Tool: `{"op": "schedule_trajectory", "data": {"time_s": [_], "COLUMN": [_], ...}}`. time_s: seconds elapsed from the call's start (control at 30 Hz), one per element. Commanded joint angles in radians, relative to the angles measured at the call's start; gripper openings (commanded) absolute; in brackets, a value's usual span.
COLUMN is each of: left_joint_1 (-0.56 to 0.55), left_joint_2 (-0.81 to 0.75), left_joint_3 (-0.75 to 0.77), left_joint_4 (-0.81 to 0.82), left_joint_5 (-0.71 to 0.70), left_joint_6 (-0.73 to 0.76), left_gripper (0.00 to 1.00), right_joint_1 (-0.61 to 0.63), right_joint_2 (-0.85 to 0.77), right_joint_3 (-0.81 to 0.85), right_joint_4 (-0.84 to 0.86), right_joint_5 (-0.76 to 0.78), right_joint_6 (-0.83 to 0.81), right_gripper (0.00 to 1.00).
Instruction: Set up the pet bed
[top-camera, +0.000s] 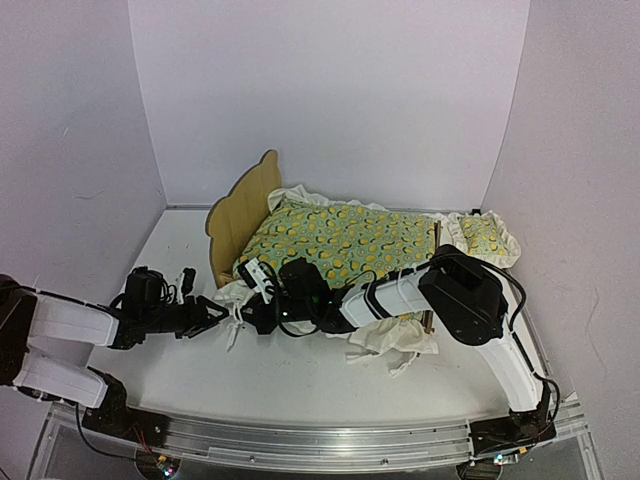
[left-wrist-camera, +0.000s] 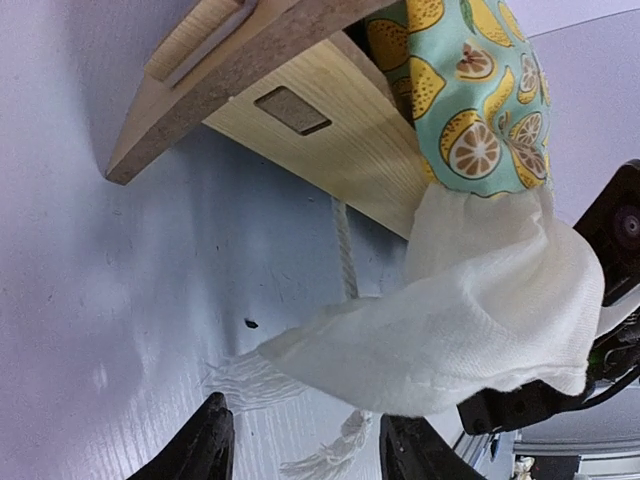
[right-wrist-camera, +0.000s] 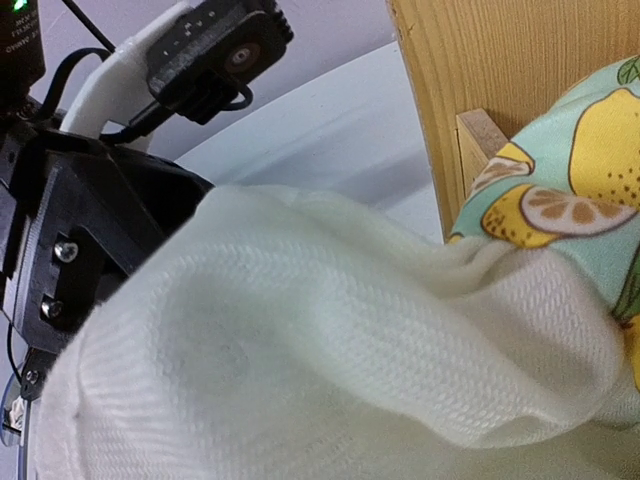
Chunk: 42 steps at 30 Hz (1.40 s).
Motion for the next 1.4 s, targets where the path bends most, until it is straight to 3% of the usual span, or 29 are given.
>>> {"op": "schedule_trajectory", "data": {"time_s": [0.0,0.17,0.4,0.57,0.67,0.8,0.93,1.1,1.23,1.37], "left_joint_1": [0.004,0.004,0.004,0.005,0.004,0.005,0.005,0.004,0.004,0.004], "left_joint_2": [0.103,0.163,0.190,0.183,0.164,0.156,0.149,0.154,0.160,0.155], "left_joint_3": [0.031,0.048,0.051,0.045,0.031,0.021,0.016,0.020,0.024,0.022], "left_joint_4": [0.196,0.254,0.292,0.291,0.291,0.289,0.289,0.288,0.288,0.286], "left_joint_5": [0.087,0.081,0.071,0.053,0.051,0.056,0.055,0.058,0.059,0.058], "left_joint_6": [-0.033,-0.052,-0.049,-0.035,-0.019,-0.017,-0.015,-0.013,-0.016,-0.019], "left_gripper": [0.50,0.46,0.31,0.01,0.00,0.00,0.00,0.00,0.00,0.00], "right_joint_1": [-0.022,-0.023,-0.022,-0.023,-0.022,-0.021,-0.017,0.018,0.080,0.131], "right_joint_2": [0.010,0.006,0.006,-0.017,-0.071,-0.105,-0.176,-0.241,-0.204,-0.114], "right_joint_3": [0.033,0.030,0.027,0.022,0.017,0.091,0.025,-0.087,-0.163,-0.113], "right_joint_4": [0.041,0.042,0.041,0.022,-0.091,-0.410,-0.518,-0.487,-0.211,-0.081], "right_joint_5": [-0.004,-0.005,-0.020,-0.002,0.070,0.153,0.157,0.177,0.229,0.352], "right_joint_6": [0.010,0.008,0.008,0.031,0.097,0.229,0.320,0.376,0.507,0.618], "right_gripper": [0.00,0.00,0.00,0.03,0.15,0.41,0.54,0.68,0.70,0.68]}}
